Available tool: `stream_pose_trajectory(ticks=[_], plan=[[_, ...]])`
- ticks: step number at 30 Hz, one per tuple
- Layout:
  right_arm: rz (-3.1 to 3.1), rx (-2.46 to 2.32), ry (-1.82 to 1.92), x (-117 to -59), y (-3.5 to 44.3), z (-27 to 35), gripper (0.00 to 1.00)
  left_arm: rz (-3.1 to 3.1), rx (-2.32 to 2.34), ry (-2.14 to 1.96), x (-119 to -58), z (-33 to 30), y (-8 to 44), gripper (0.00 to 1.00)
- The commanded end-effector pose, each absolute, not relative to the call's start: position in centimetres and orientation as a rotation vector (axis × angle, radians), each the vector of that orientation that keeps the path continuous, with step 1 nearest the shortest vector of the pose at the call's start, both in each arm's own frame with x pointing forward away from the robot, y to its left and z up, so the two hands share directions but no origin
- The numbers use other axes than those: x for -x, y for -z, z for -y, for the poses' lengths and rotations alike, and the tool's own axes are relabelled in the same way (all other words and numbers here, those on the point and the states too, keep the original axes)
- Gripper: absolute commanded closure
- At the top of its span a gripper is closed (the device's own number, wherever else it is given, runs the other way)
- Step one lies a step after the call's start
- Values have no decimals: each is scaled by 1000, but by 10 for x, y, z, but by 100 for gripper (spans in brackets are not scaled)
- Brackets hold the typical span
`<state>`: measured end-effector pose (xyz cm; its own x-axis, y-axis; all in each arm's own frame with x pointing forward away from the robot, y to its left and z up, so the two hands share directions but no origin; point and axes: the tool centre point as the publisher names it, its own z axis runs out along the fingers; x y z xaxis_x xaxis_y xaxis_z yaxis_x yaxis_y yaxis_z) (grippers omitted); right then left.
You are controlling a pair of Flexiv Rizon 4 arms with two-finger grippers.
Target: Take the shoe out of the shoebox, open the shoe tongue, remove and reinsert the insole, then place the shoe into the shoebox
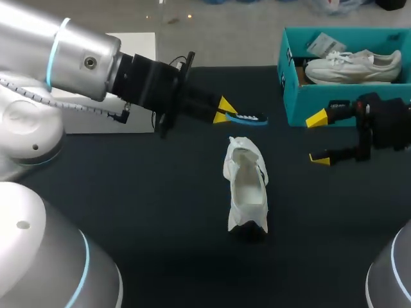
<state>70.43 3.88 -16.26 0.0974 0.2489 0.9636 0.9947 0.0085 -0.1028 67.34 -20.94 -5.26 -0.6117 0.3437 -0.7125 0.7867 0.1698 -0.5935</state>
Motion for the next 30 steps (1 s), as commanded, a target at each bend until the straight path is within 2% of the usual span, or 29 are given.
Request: stream_pose_trajectory(ticks=[1, 10, 16, 23, 26, 28, 29, 30], plan=[[1322, 1422, 987, -705, 163, -41, 0, -1585, -1437, 1285, -683, 221, 55, 100], [1322, 1422, 987, -705, 163, -41, 0, -1499, -1455, 1263, -689, 222, 60, 100], [1343, 1443, 1058, -728, 149, -44, 0, -1281, -1414, 1196, -710, 229, 74, 100], [1338, 1502, 1143, -757, 132, -50, 0, -1312, -1408, 1187, -714, 245, 86, 100], [1330, 1542, 1185, -766, 129, -51, 11, -1346, -1371, 1185, -715, 250, 93, 100], [1310, 1557, 1207, -771, 128, -51, 29, -1360, -1343, 1189, -716, 253, 97, 100], [1304, 1566, 1222, -772, 127, -52, 32, -1365, -1337, 1190, -717, 255, 99, 100], [1300, 1563, 1224, -774, 127, -53, 29, -1357, -1344, 1186, -718, 256, 101, 100]])
